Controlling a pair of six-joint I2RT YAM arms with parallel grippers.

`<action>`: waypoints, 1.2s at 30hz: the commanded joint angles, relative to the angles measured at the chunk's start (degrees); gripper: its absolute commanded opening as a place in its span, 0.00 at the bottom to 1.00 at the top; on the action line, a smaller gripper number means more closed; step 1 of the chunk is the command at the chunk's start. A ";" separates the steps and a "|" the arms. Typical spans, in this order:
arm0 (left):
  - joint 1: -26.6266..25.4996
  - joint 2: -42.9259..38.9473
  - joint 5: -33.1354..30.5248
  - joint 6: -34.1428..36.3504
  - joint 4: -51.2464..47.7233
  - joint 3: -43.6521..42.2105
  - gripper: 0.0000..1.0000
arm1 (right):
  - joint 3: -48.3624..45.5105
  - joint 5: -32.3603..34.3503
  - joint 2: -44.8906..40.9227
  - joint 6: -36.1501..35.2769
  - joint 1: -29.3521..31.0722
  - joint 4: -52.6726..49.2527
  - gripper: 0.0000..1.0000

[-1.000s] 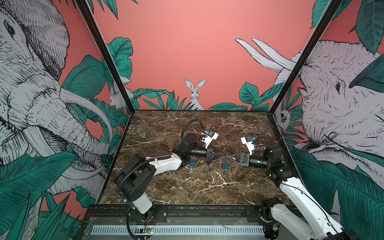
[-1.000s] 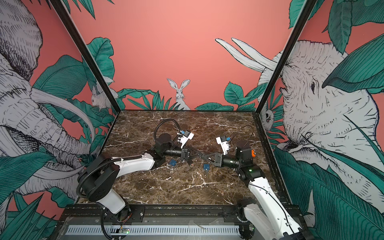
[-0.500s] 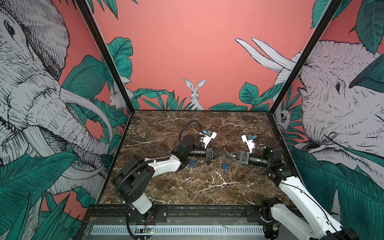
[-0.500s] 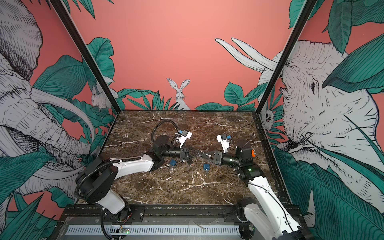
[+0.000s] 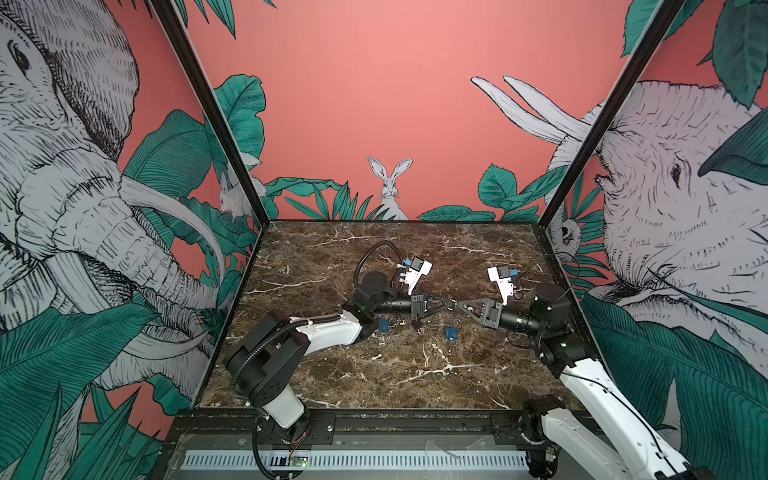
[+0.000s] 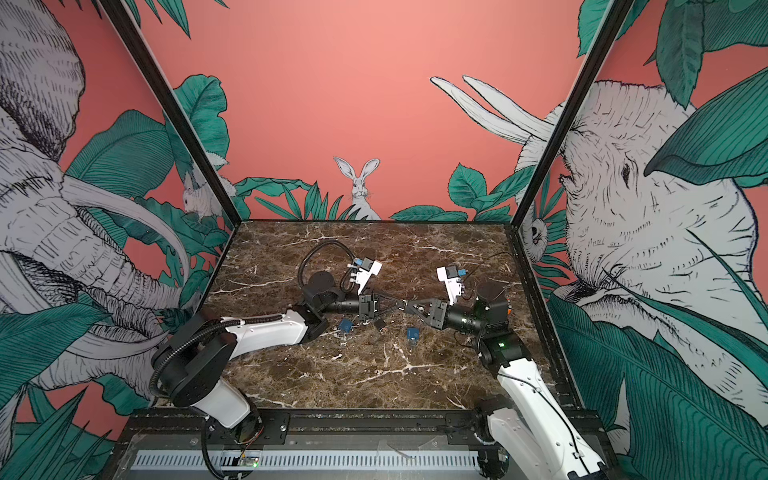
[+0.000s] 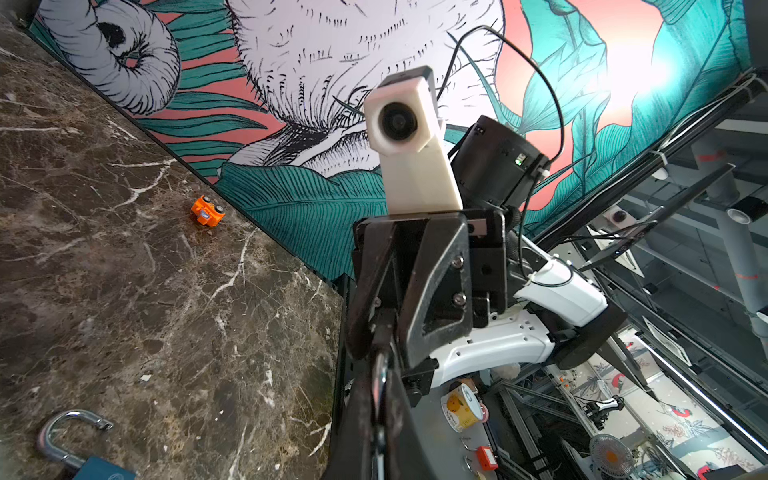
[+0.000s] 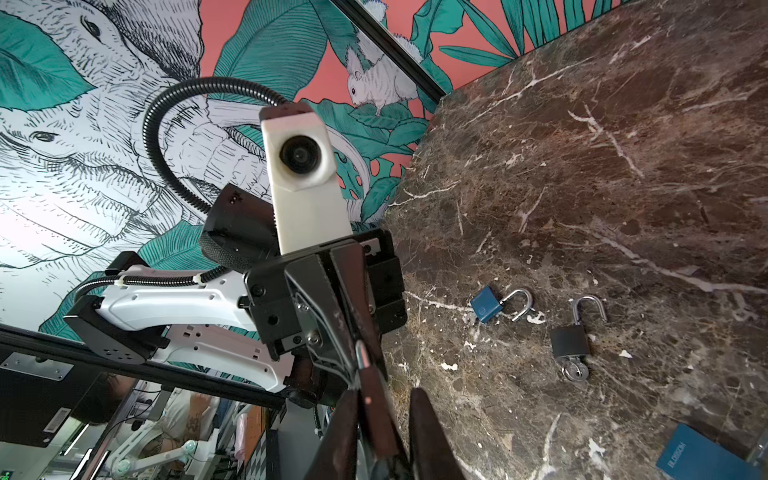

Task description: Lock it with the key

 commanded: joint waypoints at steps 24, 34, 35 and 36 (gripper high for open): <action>0.71 3.86 -0.78 -8.30 13.01 -0.96 0.00 | -0.71 -2.29 -5.72 3.26 -0.07 5.57 0.23; 0.71 6.02 -0.20 -11.18 16.23 0.13 0.00 | -1.94 -3.36 -6.54 6.64 -0.11 10.26 0.10; 0.71 6.24 -0.05 -11.58 16.78 0.23 0.00 | -1.96 -3.40 -6.65 6.68 -0.09 10.30 0.05; 0.70 6.57 -0.01 -12.01 17.12 0.41 0.00 | -2.07 -3.30 -6.76 6.74 -0.05 10.31 0.00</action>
